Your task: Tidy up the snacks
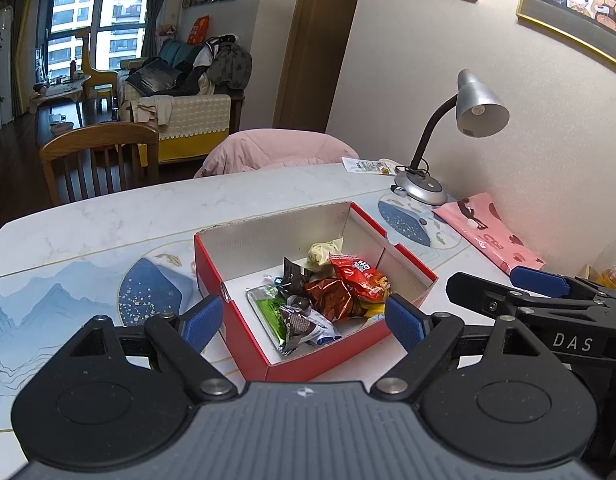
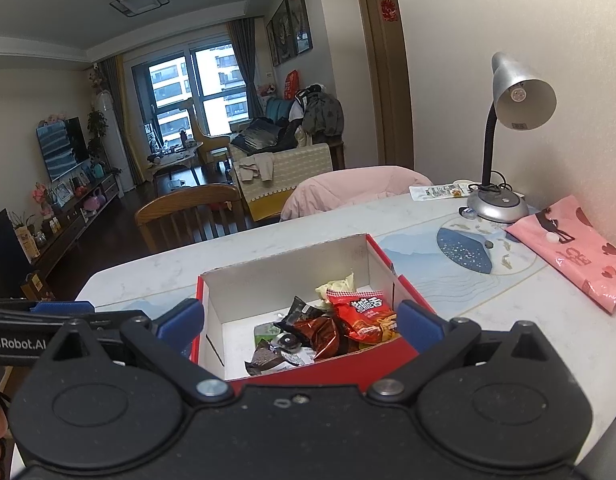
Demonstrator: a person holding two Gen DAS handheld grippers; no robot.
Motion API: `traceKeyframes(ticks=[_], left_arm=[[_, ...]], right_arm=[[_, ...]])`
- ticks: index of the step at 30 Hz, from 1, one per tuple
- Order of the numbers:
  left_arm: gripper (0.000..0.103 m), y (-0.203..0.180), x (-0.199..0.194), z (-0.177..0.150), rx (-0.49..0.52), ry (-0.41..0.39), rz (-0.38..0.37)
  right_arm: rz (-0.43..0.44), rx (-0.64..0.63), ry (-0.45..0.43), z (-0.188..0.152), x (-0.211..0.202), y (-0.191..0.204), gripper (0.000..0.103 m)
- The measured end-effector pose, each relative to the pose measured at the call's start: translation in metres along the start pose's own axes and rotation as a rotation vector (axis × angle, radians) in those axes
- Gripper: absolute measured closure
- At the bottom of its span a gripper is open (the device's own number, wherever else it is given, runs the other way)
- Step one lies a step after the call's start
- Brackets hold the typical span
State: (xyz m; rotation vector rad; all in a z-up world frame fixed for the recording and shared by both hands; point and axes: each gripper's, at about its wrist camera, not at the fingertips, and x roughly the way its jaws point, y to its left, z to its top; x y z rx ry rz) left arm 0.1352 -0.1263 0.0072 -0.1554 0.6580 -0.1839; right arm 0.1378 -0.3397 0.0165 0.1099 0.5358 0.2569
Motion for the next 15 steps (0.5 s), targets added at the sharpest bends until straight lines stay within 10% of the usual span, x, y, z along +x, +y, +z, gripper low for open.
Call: traceKeyframes(ticks=[15], left_arm=[[0.015,0.0033,-0.0014,-0.0025,-0.010,0.004,0.001]], right_arm=[[0.003,-0.002,0.002,-0.0010,-0.0003,0.0009,0.000]])
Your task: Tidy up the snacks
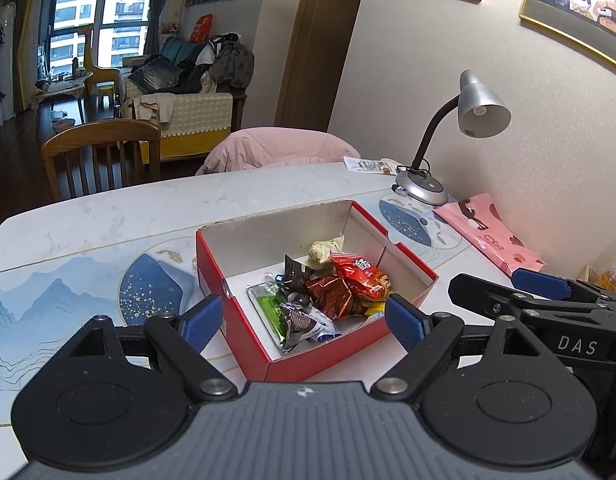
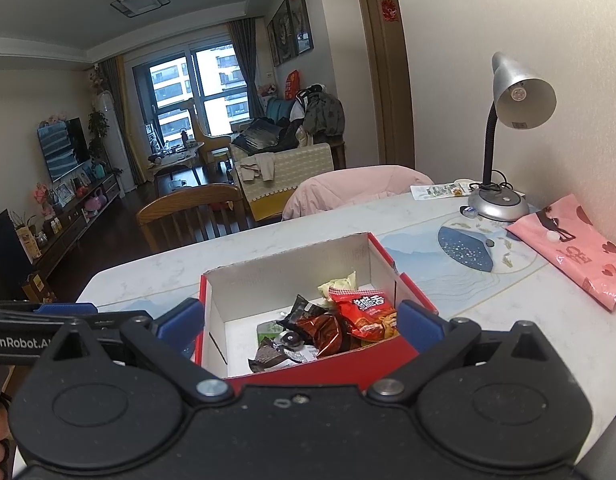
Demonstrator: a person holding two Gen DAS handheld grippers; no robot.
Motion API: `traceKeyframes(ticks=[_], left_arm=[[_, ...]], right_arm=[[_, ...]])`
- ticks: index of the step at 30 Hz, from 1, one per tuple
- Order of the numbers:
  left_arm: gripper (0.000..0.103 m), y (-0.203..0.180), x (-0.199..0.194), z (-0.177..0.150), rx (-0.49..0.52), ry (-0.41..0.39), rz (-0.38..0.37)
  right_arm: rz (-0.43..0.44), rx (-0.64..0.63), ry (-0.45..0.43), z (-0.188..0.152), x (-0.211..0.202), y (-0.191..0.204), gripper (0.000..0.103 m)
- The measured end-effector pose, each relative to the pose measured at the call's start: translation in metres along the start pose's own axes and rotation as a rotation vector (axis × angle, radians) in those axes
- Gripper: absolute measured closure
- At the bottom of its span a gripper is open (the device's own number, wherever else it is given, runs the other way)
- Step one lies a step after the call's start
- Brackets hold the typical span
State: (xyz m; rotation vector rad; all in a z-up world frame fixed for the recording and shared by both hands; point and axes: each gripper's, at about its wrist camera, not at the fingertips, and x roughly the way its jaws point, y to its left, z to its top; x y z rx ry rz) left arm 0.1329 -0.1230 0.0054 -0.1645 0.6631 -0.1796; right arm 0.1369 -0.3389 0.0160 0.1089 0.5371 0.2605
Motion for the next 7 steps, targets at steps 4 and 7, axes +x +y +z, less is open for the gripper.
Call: traceKeyframes(ticks=[4,7], left_arm=[[0.015,0.0025,0.0001,-0.0011,-0.007,0.008,-0.003],[0.015,0.0050,-0.0018,-0.0017,-0.009,0.009,0.000]], right_arm=[[0.001,0.004,0.005,-0.0016,-0.0010,0.0023,0.000],[0.005,0.003,0.005,-0.0018,-0.0005,0.0030,0.000]])
